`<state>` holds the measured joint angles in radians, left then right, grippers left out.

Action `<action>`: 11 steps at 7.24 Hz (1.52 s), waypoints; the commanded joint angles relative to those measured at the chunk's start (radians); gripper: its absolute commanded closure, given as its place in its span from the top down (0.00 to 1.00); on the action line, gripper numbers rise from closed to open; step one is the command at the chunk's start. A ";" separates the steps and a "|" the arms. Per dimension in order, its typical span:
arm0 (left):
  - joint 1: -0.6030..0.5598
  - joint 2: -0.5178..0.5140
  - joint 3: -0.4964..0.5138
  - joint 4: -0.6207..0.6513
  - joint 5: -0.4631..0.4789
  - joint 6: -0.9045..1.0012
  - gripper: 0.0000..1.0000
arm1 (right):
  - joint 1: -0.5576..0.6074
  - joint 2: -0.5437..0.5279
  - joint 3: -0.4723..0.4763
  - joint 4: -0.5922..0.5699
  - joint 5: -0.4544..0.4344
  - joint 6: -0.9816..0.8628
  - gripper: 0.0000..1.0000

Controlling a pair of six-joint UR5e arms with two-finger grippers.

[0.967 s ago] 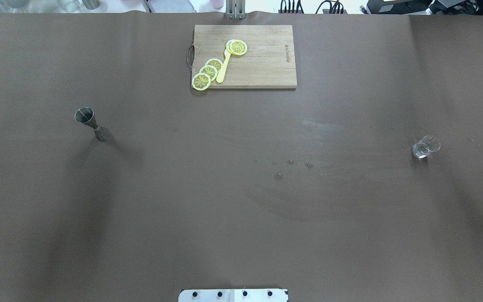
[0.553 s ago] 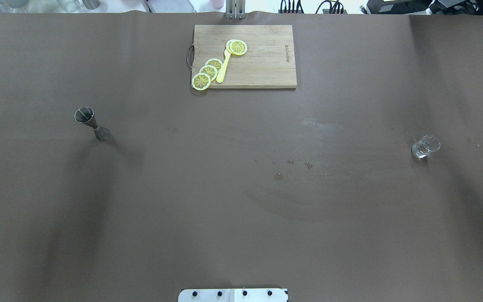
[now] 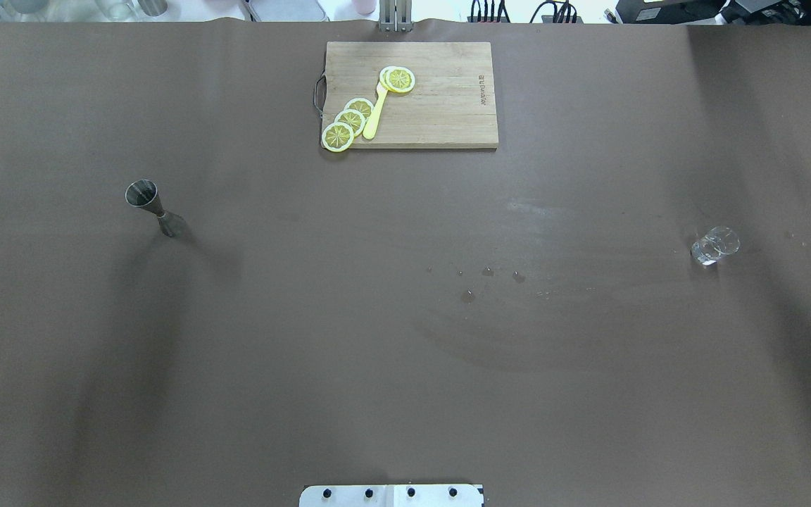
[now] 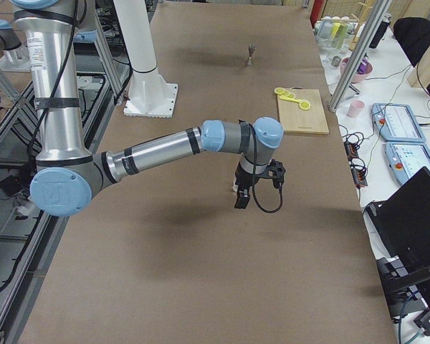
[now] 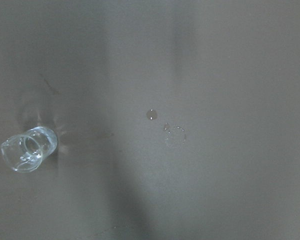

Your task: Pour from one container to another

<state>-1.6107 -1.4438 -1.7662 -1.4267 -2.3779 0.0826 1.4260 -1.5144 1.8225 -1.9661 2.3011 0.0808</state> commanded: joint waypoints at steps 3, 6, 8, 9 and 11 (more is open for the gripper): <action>0.000 0.003 -0.001 -0.001 -0.003 -0.003 0.98 | 0.019 -0.001 0.004 0.029 -0.002 0.011 1.00; 0.000 0.003 -0.002 -0.003 -0.003 -0.001 0.98 | 0.030 -0.006 0.018 0.029 0.006 0.011 1.00; 0.000 0.005 -0.001 -0.001 -0.003 0.000 0.98 | 0.031 -0.007 0.031 0.026 -0.006 0.019 1.00; 0.000 0.006 0.001 -0.001 -0.003 0.000 0.98 | 0.031 -0.006 0.031 0.030 -0.009 0.020 1.00; -0.002 0.008 -0.003 -0.001 -0.003 0.000 0.98 | 0.031 -0.012 0.038 0.032 -0.005 0.020 1.00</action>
<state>-1.6109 -1.4367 -1.7672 -1.4281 -2.3807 0.0828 1.4572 -1.5244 1.8559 -1.9355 2.2941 0.1007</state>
